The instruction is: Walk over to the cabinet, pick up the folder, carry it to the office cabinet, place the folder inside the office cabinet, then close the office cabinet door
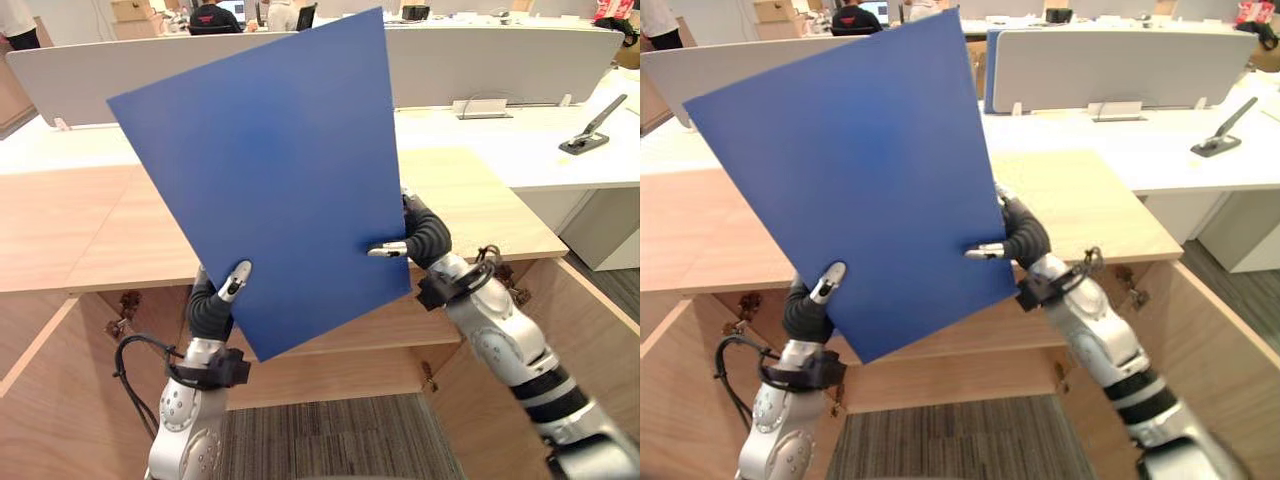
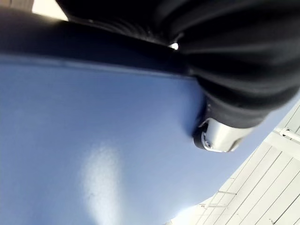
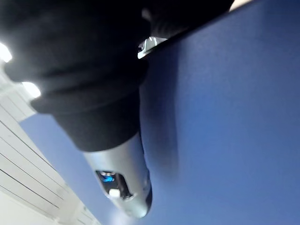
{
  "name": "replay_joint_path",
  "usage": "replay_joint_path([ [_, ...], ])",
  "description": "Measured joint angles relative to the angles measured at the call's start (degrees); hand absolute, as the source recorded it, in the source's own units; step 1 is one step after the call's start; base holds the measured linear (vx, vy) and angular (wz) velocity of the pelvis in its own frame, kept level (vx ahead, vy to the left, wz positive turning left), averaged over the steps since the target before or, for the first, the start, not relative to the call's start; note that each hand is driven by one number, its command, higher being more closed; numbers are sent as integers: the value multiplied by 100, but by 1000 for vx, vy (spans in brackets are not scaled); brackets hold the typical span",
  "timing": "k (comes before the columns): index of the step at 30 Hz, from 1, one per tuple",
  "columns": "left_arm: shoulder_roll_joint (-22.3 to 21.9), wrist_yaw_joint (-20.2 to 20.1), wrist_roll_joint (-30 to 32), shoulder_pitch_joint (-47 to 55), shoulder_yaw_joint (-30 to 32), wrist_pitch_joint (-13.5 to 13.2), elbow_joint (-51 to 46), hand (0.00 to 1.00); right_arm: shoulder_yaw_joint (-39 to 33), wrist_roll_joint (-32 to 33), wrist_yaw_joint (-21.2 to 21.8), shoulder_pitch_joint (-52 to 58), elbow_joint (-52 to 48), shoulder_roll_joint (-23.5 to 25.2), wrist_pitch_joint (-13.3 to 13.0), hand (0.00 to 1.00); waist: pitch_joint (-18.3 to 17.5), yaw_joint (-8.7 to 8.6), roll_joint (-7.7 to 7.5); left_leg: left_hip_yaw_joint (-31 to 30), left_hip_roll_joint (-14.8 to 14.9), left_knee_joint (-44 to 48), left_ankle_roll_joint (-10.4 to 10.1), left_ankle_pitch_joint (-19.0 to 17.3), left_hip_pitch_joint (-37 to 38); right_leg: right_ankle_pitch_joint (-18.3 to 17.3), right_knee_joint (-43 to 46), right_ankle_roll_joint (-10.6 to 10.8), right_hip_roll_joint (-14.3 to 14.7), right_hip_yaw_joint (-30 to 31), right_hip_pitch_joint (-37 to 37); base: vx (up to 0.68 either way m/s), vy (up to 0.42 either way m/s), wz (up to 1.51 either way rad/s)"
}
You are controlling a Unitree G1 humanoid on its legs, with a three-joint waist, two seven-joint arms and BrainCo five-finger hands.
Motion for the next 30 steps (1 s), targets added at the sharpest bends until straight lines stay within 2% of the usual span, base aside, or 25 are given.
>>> replay_joint_path([
  [2,193,0,-91,31,-12,-41,0,100,461,355,204,-357,0,-554,111,0,12,23,-20,-15,-1,-2,1,8,-1,0,9,0,-1,-5,0,-16,3,2],
  [3,276,0,-127,65,-54,-70,0,100,585,587,234,-493,1,-667,142,100,16,29,-25,-20,-2,-14,-2,16,-1,0,10,0,-1,-7,-2,0,0,0],
  [8,405,13,-378,113,-221,-194,15,100,943,1165,410,-934,-1,-1137,161,100,38,55,-59,-24,-17,-135,-3,82,50,0,10,0,-2,-25,-4,-14,1,0],
  [12,579,14,-464,110,-384,-338,19,100,1177,1252,505,-1313,-29,-1549,191,100,53,60,-93,-31,-26,-167,-5,99,61,0,14,0,-6,-37,-4,-27,2,1],
  [13,656,12,-486,110,-484,-384,40,0,1227,1262,508,-1380,-30,-1662,188,100,54,66,-94,-36,-30,-168,-4,100,59,0,15,0,-11,-42,-4,-32,3,3],
  [17,1147,-255,-783,111,-958,-352,323,0,1272,1111,601,-1422,-74,-2026,180,100,55,89,-95,-46,-32,-173,-6,103,53,-1,14,0,-12,-52,-6,-26,1,1],
  [19,1572,-605,-1002,107,-1291,-193,549,0,1270,791,681,-1420,-195,-2243,174,100,55,82,-95,-46,-31,-181,-7,105,54,-6,14,4,-10,-52,-11,-37,-1,0],
  [23,2094,-1231,-1376,40,-1923,146,1003,0,1269,214,862,-1360,-296,-2285,174,100,55,44,-93,-44,-33,-187,-8,105,53,-6,16,5,-11,-52,-18,-29,0,0],
  [26,2278,-1534,-1482,-84,-2305,376,1377,0,1268,-276,899,-1330,-460,-2194,174,100,57,37,-92,-43,-31,-188,-11,108,51,-8,19,5,-9,-52,-26,-23,0,0],
  [27,2281,-1633,-1479,-93,-2394,506,1515,0,1223,-702,867,-1324,-585,-2096,153,100,57,23,-91,-41,-31,-189,-12,108,51,-8,21,5,-9,-51,-29,-41,-2,-1],
  [30,2128,-1783,-1448,-161,-2556,713,1953,0,759,-1695,839,-1050,-972,-1511,19,100,58,5,-92,-35,-31,-189,-12,109,51,-9,32,4,-9,-49,-46,-23,0,-1],
])
